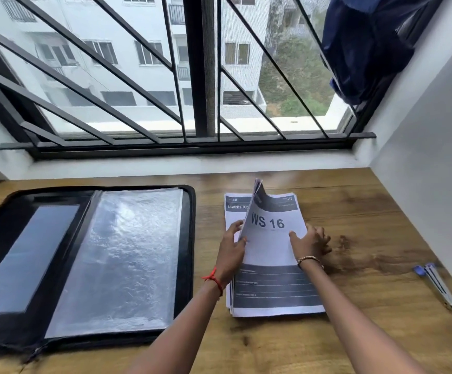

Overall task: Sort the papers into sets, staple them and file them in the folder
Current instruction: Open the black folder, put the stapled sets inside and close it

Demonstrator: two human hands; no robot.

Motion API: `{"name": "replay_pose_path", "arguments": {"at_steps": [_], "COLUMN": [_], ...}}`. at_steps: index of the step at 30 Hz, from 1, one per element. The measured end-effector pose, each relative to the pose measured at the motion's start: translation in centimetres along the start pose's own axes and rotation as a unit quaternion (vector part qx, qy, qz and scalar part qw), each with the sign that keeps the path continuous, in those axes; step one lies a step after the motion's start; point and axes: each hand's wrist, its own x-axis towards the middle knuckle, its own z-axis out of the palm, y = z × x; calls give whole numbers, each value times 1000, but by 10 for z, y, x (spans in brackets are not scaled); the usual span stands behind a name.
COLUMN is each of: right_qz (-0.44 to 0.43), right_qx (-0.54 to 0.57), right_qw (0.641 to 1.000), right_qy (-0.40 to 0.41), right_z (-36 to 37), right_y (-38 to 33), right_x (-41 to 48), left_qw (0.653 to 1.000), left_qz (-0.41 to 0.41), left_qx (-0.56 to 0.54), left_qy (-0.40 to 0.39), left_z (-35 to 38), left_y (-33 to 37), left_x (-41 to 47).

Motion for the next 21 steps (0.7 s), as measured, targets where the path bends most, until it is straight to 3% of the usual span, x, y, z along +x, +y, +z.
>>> {"name": "replay_pose_path", "arguments": {"at_steps": [9,14,18,21], "right_qz": [-121,-88,-9,23], "right_qx": [20,153,329,382], "right_qw": [992,982,929,885], "right_qy": [-18,-73,-169,-265], "right_z": [5,11,14,27], "right_y": [-30,-60,-91,-106], "right_x": [-5,-14,-35,-46], "left_qw": [986,974,963,958], "left_qz": [-54,-53,-65,-91], "left_qx": [-159,-222,-261,-271], "left_qy": [17,12,9,33], "left_z": [-34,-82,-130,-169], "left_y": [4,7,9,8], "left_x": [2,4,4,5]}}
